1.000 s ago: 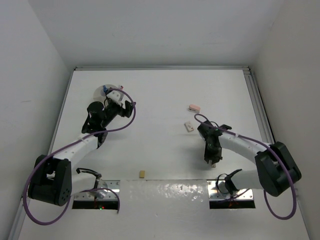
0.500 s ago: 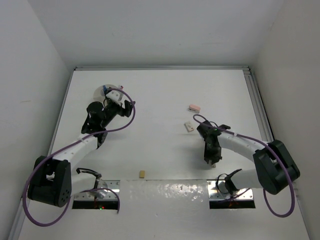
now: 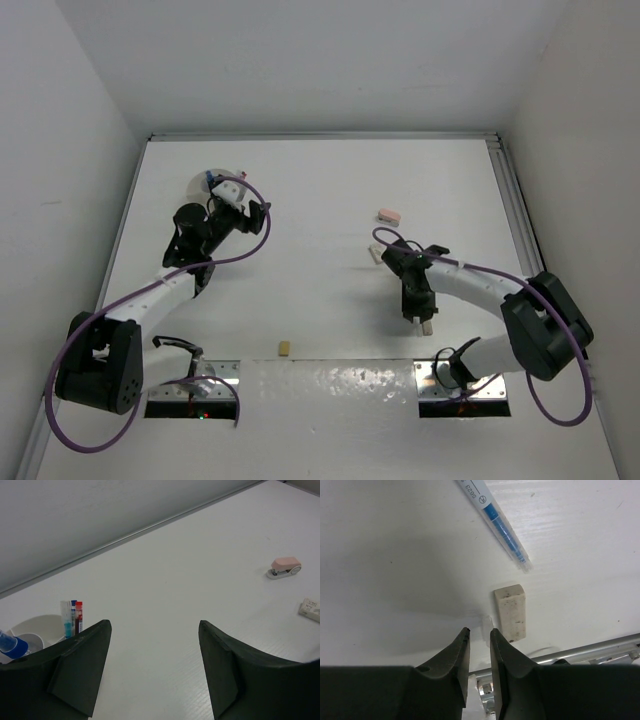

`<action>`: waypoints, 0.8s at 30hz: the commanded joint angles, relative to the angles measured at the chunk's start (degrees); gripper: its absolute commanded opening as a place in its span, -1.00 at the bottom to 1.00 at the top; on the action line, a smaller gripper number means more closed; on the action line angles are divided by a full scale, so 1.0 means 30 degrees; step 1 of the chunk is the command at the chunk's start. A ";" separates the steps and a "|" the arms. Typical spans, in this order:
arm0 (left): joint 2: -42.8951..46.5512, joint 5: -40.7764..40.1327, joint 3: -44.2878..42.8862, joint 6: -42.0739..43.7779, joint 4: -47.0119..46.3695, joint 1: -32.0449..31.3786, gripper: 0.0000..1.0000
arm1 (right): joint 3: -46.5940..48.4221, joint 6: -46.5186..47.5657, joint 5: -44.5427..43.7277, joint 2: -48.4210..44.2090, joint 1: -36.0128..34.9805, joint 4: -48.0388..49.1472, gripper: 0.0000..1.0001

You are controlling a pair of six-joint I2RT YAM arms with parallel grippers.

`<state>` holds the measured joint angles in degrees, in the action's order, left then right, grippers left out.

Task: Sort the stationery into containers
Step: Pick up the pen cap at the corner of the board.

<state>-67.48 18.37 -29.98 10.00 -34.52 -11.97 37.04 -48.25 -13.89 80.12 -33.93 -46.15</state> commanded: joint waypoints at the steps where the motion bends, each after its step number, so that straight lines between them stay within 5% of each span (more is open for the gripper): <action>1: 0.0287 -0.0030 0.0061 -0.0199 -0.0826 -0.0142 0.37 | 0.0429 -0.0235 -0.0556 -0.0016 -0.0086 -0.0408 -0.55; 16: 0.0375 -0.0176 0.0031 -0.0198 -0.0680 -0.0171 0.37 | -0.2296 -0.0353 0.0908 -0.0075 0.0676 0.1584 -0.60; 20: 0.0376 -0.0205 -0.0027 -0.0169 -0.0622 -0.0142 0.37 | -0.2472 0.0085 0.1611 -0.0133 0.0647 0.2257 -0.82; 21: 0.0404 -0.0177 0.0002 -0.0198 -0.0621 -0.0171 0.37 | -0.2472 0.0203 0.1699 -0.0220 0.0647 0.2346 -1.00; 24: 0.0463 0.0085 -0.0056 -0.0344 -0.0650 -0.0142 0.37 | -0.1947 0.1839 0.1497 -0.0835 0.0297 0.2726 -1.00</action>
<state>-67.48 18.00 -29.98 9.98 -34.50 -11.97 31.66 -46.30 -10.17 78.59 -32.10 -43.57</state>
